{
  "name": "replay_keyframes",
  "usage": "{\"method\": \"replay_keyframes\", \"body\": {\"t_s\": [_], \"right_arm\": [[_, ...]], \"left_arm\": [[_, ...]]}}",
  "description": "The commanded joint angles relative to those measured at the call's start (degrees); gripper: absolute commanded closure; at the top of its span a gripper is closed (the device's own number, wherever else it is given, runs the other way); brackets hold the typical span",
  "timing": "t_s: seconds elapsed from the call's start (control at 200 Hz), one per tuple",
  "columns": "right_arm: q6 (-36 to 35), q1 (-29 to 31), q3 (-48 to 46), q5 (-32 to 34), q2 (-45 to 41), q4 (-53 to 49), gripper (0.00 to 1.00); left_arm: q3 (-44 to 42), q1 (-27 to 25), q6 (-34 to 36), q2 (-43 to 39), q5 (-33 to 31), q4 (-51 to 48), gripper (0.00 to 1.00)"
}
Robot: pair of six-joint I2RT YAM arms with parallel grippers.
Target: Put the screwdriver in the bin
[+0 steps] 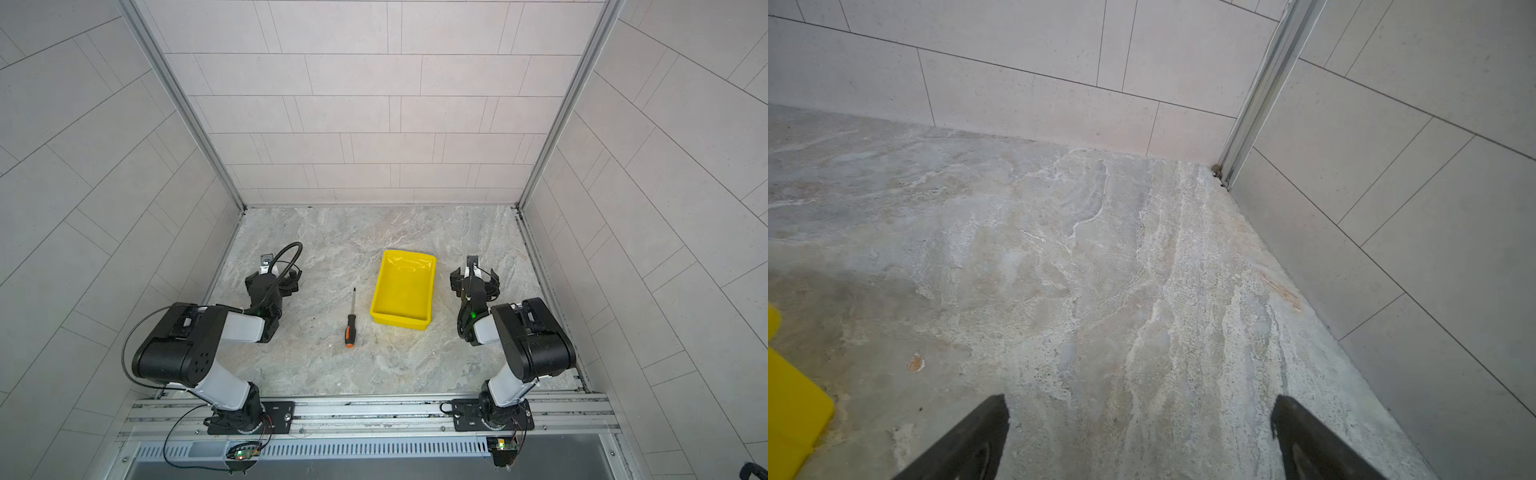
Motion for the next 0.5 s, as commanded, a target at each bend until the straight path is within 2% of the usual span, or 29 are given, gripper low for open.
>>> {"method": "replay_keyframes", "body": {"t_s": [0.0,0.495], "right_arm": [[-0.18,0.25,-0.27,0.35,0.11,0.97,0.01],[-1.16,1.51,-1.97,2.41,0.6,5.06,0.01]], "left_arm": [[0.41,0.29,-0.07,0.03,0.26,0.54,0.0],[0.41,0.28,-0.2,-0.03,0.21,0.48,0.0]]}}
